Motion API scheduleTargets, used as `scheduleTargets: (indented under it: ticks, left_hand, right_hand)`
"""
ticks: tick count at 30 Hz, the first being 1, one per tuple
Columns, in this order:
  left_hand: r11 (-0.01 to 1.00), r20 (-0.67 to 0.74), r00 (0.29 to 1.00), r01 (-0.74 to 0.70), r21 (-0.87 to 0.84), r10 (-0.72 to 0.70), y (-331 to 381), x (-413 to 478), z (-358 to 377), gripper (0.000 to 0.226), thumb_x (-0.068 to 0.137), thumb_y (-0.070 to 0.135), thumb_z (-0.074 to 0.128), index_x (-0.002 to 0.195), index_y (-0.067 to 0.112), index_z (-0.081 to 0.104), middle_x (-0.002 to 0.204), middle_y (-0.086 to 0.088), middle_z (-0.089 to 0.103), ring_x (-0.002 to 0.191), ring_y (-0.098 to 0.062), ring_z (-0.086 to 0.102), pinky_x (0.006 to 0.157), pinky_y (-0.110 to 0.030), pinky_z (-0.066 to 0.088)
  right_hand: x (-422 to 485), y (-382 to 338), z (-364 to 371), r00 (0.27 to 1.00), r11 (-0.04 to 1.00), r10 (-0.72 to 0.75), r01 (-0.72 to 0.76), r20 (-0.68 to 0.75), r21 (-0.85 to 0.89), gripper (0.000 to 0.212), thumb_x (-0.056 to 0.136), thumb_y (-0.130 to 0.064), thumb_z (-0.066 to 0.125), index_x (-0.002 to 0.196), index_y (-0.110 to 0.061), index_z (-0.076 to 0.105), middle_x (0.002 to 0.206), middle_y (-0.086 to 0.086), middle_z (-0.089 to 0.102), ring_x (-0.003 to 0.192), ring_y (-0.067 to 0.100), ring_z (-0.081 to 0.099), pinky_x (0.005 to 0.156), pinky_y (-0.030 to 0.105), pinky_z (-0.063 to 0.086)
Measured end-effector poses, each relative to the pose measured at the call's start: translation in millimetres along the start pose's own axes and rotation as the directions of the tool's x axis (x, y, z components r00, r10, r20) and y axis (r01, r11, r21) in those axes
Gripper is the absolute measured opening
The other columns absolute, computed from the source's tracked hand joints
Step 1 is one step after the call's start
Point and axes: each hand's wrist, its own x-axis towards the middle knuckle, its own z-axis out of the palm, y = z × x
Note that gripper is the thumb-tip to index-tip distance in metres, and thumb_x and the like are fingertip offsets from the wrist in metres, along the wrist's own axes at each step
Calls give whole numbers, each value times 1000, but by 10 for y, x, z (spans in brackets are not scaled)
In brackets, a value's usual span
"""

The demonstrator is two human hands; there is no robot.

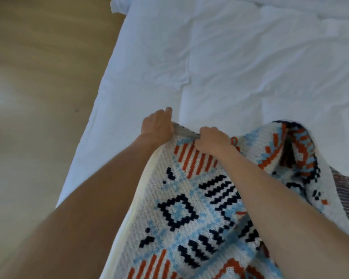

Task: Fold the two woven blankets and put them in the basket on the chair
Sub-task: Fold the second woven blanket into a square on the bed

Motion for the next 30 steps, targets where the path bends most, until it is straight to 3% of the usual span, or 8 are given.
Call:
scheduleTargets:
  ticks: [4, 9, 12, 15, 20, 23, 25, 30]
  left_hand:
    - [995, -111, 992, 75, 60, -68, -177, 288, -341, 25, 94, 7, 42, 118, 6, 42, 108, -16, 56, 93, -35, 59, 68, -36, 37]
    - [957, -214, 953, 250, 147, -216, -551, 538, -585, 36, 89, -1, 42, 125, 4, 39, 113, -19, 54, 102, -37, 57, 81, -40, 41]
    - [933, -159, 965, 246, 262, -210, -645, 543, -463, 47, 88, 2, 47, 133, 6, 33, 124, -18, 49, 115, -34, 49, 94, -42, 37]
    - [930, -100, 994, 85, 357, -53, -662, 558, -222, 56, 85, 3, 54, 136, 9, 32, 135, -15, 41, 125, -32, 39, 100, -43, 35]
    - [837, -128, 980, -60, 545, 153, -562, 683, -116, 72, 81, 12, 67, 141, 12, 27, 145, -11, 28, 129, -31, 32, 99, -39, 33]
    - [916, -70, 994, -46, 398, 81, -506, 817, -73, 68, 81, 7, 70, 137, 10, 32, 138, -12, 34, 114, -31, 48, 77, -35, 44]
    - [963, -45, 998, -22, 268, 35, -514, 872, -19, 63, 82, 1, 66, 135, 10, 34, 134, -13, 36, 101, -31, 56, 66, -32, 43]
    - [984, -60, 997, -35, 176, 47, -535, 880, 73, 53, 84, -6, 60, 130, 7, 37, 132, -18, 33, 98, -29, 54, 65, -29, 41]
  right_hand:
    - [214, -227, -269, 968, 987, -72, 103, -239, 119, 9, 88, -10, 46, 97, -8, 48, 80, 2, 46, 75, 23, 49, 54, 29, 34]
    - [498, -531, -522, 855, 954, -209, 285, -474, 93, 19, 90, -4, 47, 108, -6, 51, 103, 12, 54, 94, 29, 51, 74, 36, 42]
    - [617, -445, -514, 905, 973, -228, 225, -359, -50, 31, 86, -11, 54, 116, -8, 50, 114, 12, 54, 106, 30, 49, 91, 42, 42]
    - [635, -170, -425, 961, 977, -150, 107, -234, -186, 35, 86, -16, 55, 119, -8, 48, 117, 13, 52, 112, 30, 46, 96, 43, 38]
    - [764, 147, -373, 931, 966, -116, 24, -347, -257, 29, 90, -10, 43, 117, -5, 55, 113, 14, 58, 115, 34, 41, 92, 42, 36]
    - [899, 68, -390, 925, 988, -114, 68, -363, -138, 24, 91, -6, 45, 111, -6, 58, 101, 12, 63, 101, 31, 50, 81, 39, 43]
    - [933, -12, -401, 971, 997, -76, 66, -225, -51, 23, 88, -8, 52, 111, -8, 53, 92, 8, 58, 83, 25, 54, 69, 35, 47]
    - [932, -78, -325, 998, 993, -43, 36, -54, -115, 16, 86, -13, 55, 99, -11, 46, 75, 2, 44, 66, 17, 47, 57, 30, 38]
